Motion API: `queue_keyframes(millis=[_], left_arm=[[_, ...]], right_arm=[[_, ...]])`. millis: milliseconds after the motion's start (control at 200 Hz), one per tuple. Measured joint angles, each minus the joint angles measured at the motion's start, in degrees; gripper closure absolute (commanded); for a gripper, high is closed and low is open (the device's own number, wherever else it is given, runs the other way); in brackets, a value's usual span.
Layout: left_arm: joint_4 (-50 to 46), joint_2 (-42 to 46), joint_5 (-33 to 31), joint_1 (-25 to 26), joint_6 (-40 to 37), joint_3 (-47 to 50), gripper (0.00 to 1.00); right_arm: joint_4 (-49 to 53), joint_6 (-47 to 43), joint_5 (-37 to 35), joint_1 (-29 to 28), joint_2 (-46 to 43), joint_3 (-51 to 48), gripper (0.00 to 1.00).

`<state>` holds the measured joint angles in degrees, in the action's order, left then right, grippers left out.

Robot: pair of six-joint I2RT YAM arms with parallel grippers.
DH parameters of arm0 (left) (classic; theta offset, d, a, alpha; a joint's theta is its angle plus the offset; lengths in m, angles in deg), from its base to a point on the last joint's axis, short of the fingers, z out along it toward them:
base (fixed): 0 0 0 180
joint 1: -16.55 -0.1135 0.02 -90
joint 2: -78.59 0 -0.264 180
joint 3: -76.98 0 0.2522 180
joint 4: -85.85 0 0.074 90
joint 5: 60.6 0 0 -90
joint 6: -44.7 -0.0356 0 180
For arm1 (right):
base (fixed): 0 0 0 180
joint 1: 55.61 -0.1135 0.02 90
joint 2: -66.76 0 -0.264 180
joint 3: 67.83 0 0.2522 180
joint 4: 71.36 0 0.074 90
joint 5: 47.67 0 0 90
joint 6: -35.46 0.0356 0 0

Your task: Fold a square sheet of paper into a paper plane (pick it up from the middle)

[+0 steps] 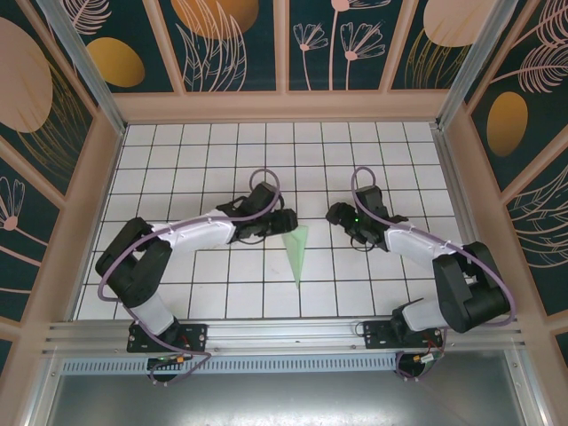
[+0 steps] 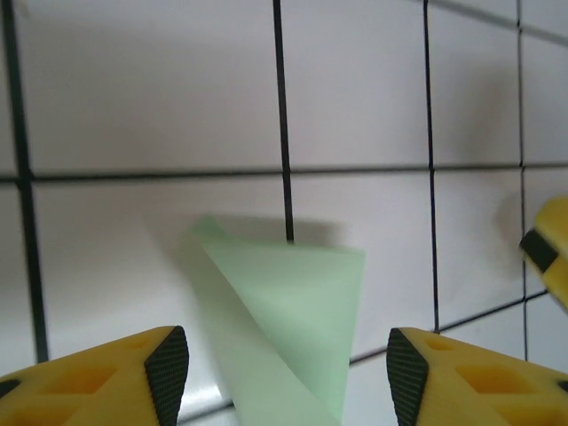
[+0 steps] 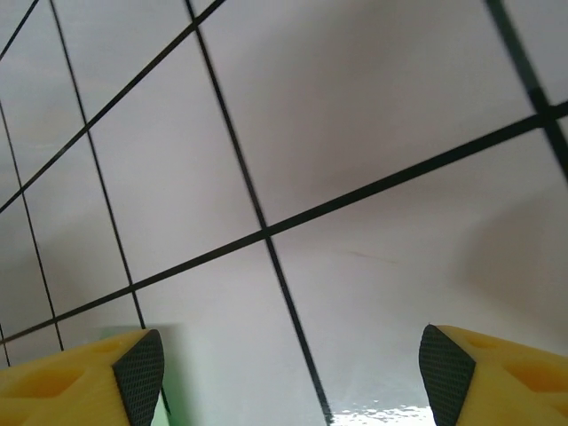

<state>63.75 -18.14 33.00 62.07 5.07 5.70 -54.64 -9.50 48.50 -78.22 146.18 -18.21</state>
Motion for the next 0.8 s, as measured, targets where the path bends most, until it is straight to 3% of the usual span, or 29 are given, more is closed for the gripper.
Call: queue_keyframes(millis=[285, 796], left_arm=[[-5.6, -6.2, -4.2, 6.7, 3.5, -4.8, 0.5], [-10.3, -3.5, -8.5, 7.7, 8.5, -3.0, 0.8]], right_arm=[[0.1, 0.6, -0.4, 0.5, -0.5, -0.3, 0.22], [0.1, 0.6, -0.2, 0.5, -0.5, -0.3, 0.23]])
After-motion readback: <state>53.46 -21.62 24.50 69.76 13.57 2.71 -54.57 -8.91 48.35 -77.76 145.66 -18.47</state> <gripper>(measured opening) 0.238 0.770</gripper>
